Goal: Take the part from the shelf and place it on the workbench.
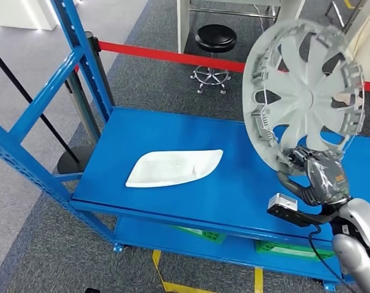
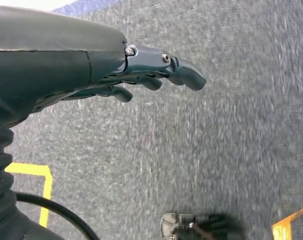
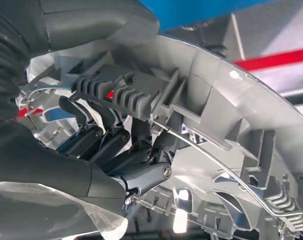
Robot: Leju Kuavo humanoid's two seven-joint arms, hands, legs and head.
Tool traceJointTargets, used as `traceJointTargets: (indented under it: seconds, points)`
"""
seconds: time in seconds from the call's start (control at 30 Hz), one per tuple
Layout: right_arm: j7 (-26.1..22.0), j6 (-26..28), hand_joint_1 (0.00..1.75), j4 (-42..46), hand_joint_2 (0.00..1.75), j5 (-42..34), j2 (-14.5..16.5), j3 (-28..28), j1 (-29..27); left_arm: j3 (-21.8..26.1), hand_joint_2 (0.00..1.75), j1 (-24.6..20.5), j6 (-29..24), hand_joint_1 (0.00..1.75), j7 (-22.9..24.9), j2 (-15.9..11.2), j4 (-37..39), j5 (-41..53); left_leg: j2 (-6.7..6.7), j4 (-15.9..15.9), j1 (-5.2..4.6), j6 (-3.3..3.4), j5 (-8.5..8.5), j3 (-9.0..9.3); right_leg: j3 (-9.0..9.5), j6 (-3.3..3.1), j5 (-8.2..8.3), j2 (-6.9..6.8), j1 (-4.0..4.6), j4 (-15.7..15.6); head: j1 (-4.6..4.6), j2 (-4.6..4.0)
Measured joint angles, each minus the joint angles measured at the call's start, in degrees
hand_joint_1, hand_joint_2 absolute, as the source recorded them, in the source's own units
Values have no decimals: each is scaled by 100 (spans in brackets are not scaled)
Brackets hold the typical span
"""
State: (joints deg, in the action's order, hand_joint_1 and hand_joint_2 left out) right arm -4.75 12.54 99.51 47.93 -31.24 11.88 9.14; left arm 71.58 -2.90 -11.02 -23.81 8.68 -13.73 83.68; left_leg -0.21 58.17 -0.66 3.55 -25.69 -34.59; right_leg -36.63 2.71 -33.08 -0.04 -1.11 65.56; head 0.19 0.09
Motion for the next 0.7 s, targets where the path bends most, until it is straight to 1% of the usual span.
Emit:
traceJointTargets:
  seconds: [0.03,0.07,0.1,0.13,0.17,0.2,0.23,0.27,0.3,0.33,0.37,0.4,0.43,0.47,0.5,0.53,0.57,0.6,0.63,0.67,0.7]
  points:
    - [-45,60,175,1,175,17,22,21,7,-2,175,-9,-29,0,4,6,0,9,0,4,-2,6,6,-11,-148,19,-173,1,-4,377,3,0]
    - [-88,120,175,2,175,41,43,43,8,-4,175,-13,-46,0,7,11,0,17,0,9,-4,7,10,-18,-263,39,-273,1,-7,674,2,-1]
    - [-128,176,175,8,175,72,61,62,7,-7,175,-14,-56,0,7,16,0,26,1,16,-3,6,14,-22,-300,59,-274,-1,-11,802,2,-1]
    - [-165,229,175,22,175,112,74,77,7,-10,175,-16,-65,0,7,22,0,30,1,25,0,2,18,-25,-229,75,-170,-3,-17,709,2,-1]
    - [-190,281,175,40,175,154,85,87,7,-15,175,-20,-72,0,7,26,0,33,2,37,5,-3,22,-26,-55,87,10,-5,-28,408,3,-1]
    - [-205,331,175,61,175,196,94,93,8,-22,175,-25,-78,0,7,29,0,37,1,53,8,-16,25,-32,160,96,171,-8,-40,13,3,-1]
    - [-216,380,175,81,175,237,105,97,11,-30,175,-32,-86,0,7,30,0,41,-4,82,0,-36,30,-50,365,94,285,-3,-41,-349,5,0]
    - [-220,426,175,97,175,269,117,98,12,-38,175,-38,-93,0,7,29,0,46,-10,105,-9,-66,45,-78,489,77,340,1,-38,-584,3,0]
    - [-223,462,175,110,175,291,128,99,11,-43,175,-40,-99,0,7,27,0,50,-15,123,-17,-101,67,-110,534,46,347,7,-28,-687,2,0]
    - [-226,488,175,122,175,304,138,100,7,-47,175,-39,-104,0,7,26,0,52,-19,135,-22,-138,95,-139,532,5,364,14,-13,-699,1,0]
    - [-227,505,175,129,175,311,146,101,1,-49,175,-35,-106,0,7,25,0,54,-23,135,-18,-171,119,-161,496,-49,396,12,-18,-693,-1,0]
    - [-227,515,175,133,175,313,153,101,-1,-50,175,-33,-108,0,7,22,0,54,-24,159,-11,-204,93,-183,472,-98,432,5,-24,-699,0,0]
    - [-227,519,175,138,175,314,161,100,-1,-51,175,-32,-111,0,7,20,0,54,-24,256,-4,-240,-18,-221,443,-148,471,-4,-34,-707,-8,0]
    - [-226,521,175,142,175,315,168,100,0,-52,175,-34,-113,0,7,17,0,54,-24,456,7,-275,-209,-287,407,-192,512,-15,-45,-717,-14,0]
    - [-227,522,175,145,175,316,171,101,1,-54,175,-37,-115,0,7,16,0,54,-21,756,23,-311,-459,-374,367,-218,549,-22,-44,-716,-22,0]
    - [-227,523,175,149,175,316,175,101,-1,-56,175,-38,-116,0,7,17,0,56,-19,1126,39,-340,-716,-467,314,-234,589,-26,-43,-715,-28,0]
    - [-227,523,175,149,175,315,179,101,-3,-59,175,-39,-116,0,7,19,0,58,-19,1441,55,-358,-903,-526,258,-237,632,-29,-40,-714,-27,0]
    - [-227,523,175,149,175,313,182,101,-6,-64,175,-39,-116,0,7,20,0,61,-18,1611,67,-367,-995,-512,198,-234,677,-30,-38,-712,-27,0]
    - [-225,523,175,149,175,305,185,98,-10,-71,175,-39,-117,0,7,21,0,62,-18,1579,75,-367,-985,-404,138,-226,723,-30,-36,-710,-27,0]
    - [-223,522,175,149,175,286,187,91,-16,-78,175,-41,-120,0,8,22,0,62,-18,1324,80,-357,-884,-193,86,-212,768,-28,-36,-710,-27,0]
    - [-221,520,175,155,175,251,187,76,-24,-84,175,-45,-126,0,11,21,0,62,-19,909,81,-336,-750,101,44,-191,811,-25,-36,-709,-28,0]
